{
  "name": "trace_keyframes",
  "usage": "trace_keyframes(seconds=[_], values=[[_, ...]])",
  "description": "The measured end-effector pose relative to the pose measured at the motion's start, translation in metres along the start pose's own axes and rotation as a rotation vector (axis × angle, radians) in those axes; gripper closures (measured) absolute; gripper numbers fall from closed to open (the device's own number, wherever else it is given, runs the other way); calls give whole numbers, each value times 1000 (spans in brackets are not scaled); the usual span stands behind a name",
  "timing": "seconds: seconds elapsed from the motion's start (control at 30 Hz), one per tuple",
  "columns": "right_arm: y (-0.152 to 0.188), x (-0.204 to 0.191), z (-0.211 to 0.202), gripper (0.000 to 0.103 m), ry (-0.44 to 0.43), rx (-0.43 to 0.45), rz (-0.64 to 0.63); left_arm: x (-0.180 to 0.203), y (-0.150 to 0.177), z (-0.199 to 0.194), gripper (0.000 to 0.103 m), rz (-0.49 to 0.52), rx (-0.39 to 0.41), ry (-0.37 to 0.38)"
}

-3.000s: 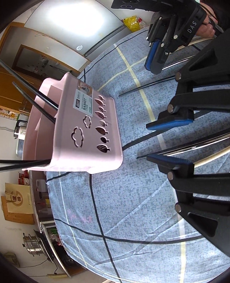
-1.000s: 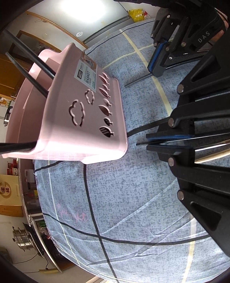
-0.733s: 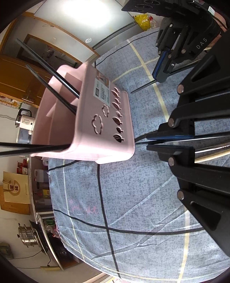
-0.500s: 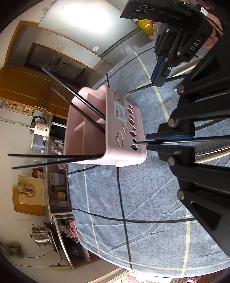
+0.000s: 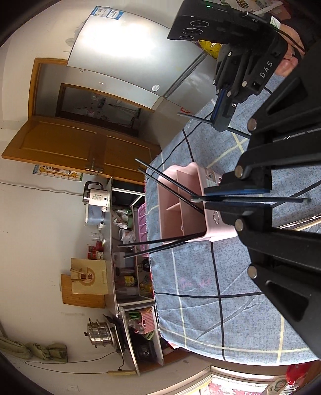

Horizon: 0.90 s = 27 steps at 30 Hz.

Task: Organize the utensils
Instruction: 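Lift the left tool's black chopstick over the basket while the right tool carries its own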

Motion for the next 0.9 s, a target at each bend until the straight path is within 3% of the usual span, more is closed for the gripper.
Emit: trace_keyframes(seconds=[0.6,0.9], values=[[-22,5,-10,98,1,54,-24,1,-12,-14,99,-1,24,-8],[-61,-4,-16,98,-8,109,-55,1,-51,-30,99,22,58,-8]])
Point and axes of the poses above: each gripper's, at about its wrist camera, not at the fingertips, and z roughly the way its jaws point, x to its right, y to its underside, the point moved 8 cm from there along z, roughly the way its jaws point, and after that the axes turned 6 degrees about -x, right-handed, at the moved point
